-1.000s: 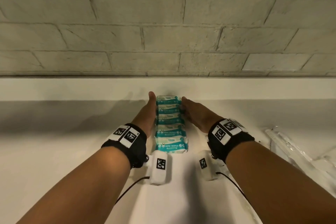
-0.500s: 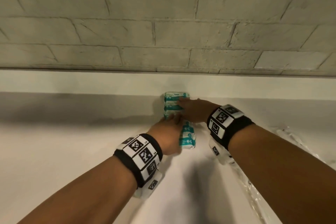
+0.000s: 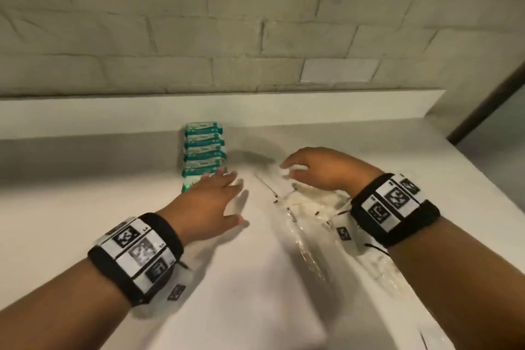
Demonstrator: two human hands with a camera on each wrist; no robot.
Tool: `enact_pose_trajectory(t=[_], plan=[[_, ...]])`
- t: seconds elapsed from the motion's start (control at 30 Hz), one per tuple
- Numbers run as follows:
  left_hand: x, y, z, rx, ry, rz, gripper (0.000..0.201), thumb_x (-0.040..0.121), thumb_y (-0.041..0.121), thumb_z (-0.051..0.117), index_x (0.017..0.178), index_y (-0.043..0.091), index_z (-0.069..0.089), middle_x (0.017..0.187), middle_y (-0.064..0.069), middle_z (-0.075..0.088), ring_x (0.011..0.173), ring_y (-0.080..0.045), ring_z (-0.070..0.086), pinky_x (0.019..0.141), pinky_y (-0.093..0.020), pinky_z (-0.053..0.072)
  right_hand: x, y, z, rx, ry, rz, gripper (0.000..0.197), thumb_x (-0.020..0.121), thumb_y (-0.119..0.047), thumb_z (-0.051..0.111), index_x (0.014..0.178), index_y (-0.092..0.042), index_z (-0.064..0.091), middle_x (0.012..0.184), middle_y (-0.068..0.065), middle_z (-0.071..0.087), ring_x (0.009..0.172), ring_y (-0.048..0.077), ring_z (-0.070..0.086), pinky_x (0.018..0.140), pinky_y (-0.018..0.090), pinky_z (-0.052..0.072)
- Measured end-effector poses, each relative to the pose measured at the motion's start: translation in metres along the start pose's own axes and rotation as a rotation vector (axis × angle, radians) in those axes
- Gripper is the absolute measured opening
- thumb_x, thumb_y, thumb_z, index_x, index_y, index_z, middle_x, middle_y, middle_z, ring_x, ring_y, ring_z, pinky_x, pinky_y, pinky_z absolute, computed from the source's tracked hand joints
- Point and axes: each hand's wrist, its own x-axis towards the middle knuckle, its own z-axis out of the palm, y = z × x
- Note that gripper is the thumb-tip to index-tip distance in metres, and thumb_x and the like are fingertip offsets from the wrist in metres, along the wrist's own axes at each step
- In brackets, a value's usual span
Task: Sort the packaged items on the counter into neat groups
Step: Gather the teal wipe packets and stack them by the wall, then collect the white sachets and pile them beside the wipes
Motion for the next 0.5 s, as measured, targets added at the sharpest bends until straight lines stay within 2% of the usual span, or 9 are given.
enact_pose_trajectory(t=[0.1, 0.13, 0.23, 0.3, 0.37, 0.43, 0.47, 0.5], plan=[[-0.001, 0.042, 0.005, 0.016, -0.084, 0.047, 0.078, 0.091, 0.056, 0.047, 0.153, 0.024, 0.014, 0.162, 0.002, 0.003, 0.149, -0.019, -0.005, 0.118, -0.034, -0.002, -0.060, 0.065, -0.002, 0.006, -0.017, 0.214, 0.031, 0.096, -0.038, 0.050, 0.126, -0.033, 0.059, 0.136, -0.008, 0.054, 0.117, 0.012, 0.052, 0.090, 0.022, 0.035], [0.001, 0.058, 0.006, 0.033, -0.101, 0.068, 0.077, 0.091, 0.055, 0.047, 0.153, 0.023, 0.014, 0.162, 0.002, 0.003, 0.149, -0.020, -0.005, 0.119, -0.035, -0.002, -0.082, 0.084, -0.002, -0.002, -0.031, 0.278, 0.032, 0.096, -0.039, 0.050, 0.126, -0.033, 0.059, 0.136, -0.008, 0.054, 0.116, 0.012, 0.052, 0.089, 0.022, 0.035], [0.013, 0.101, 0.006, 0.038, -0.133, 0.098, 0.075, 0.093, 0.049, 0.048, 0.153, 0.023, 0.013, 0.162, 0.000, 0.001, 0.149, -0.022, -0.005, 0.120, -0.038, -0.001, -0.126, 0.123, 0.010, -0.090, -0.115, 0.371, 0.038, 0.097, -0.035, 0.050, 0.134, -0.028, 0.053, 0.141, -0.004, 0.051, 0.126, 0.016, 0.048, 0.103, 0.027, 0.035], [0.026, 0.127, 0.008, 0.037, -0.137, 0.102, 0.075, 0.094, 0.046, 0.048, 0.154, 0.022, 0.010, 0.162, -0.001, 0.000, 0.149, -0.023, -0.005, 0.120, -0.040, 0.000, -0.147, 0.134, 0.024, -0.112, -0.199, 0.343, 0.044, 0.097, -0.032, 0.050, 0.140, -0.028, 0.046, 0.147, -0.007, 0.044, 0.133, 0.015, 0.042, 0.110, 0.029, 0.030], [0.036, 0.152, 0.009, 0.022, -0.136, 0.109, 0.074, 0.095, 0.044, 0.047, 0.153, 0.022, 0.008, 0.162, -0.002, 0.001, 0.149, -0.025, -0.003, 0.120, -0.043, 0.003, -0.158, 0.142, 0.039, -0.144, -0.290, 0.270, 0.052, 0.096, -0.035, 0.049, 0.147, -0.033, 0.035, 0.155, -0.010, 0.028, 0.142, 0.014, 0.028, 0.116, 0.031, 0.021], [0.045, 0.171, 0.010, 0.034, -0.181, 0.112, 0.067, 0.097, 0.042, 0.045, 0.153, 0.022, 0.013, 0.161, 0.000, 0.009, 0.149, -0.025, 0.006, 0.120, -0.044, 0.011, -0.158, 0.156, 0.046, -0.154, -0.304, 0.245, 0.057, 0.097, -0.037, 0.046, 0.150, -0.034, 0.024, 0.160, -0.010, 0.012, 0.146, 0.013, 0.017, 0.119, 0.032, 0.013], [0.047, 0.179, 0.012, 0.055, -0.238, 0.116, 0.060, 0.097, 0.040, 0.043, 0.151, 0.024, 0.023, 0.158, 0.001, 0.021, 0.147, -0.023, 0.018, 0.118, -0.043, 0.020, -0.161, 0.165, 0.045, -0.143, -0.278, 0.260, 0.059, 0.098, -0.035, 0.044, 0.152, -0.031, 0.020, 0.161, -0.008, 0.007, 0.147, 0.013, 0.015, 0.119, 0.032, 0.012], [0.049, 0.183, 0.014, 0.068, -0.301, 0.113, 0.049, 0.096, 0.039, 0.043, 0.143, 0.026, 0.039, 0.149, 0.005, 0.039, 0.138, -0.022, 0.036, 0.110, -0.040, 0.033, -0.162, 0.173, 0.042, -0.137, -0.249, 0.290, 0.059, 0.099, -0.033, 0.043, 0.152, -0.029, 0.018, 0.161, -0.006, 0.005, 0.147, 0.014, 0.015, 0.118, 0.031, 0.014]])
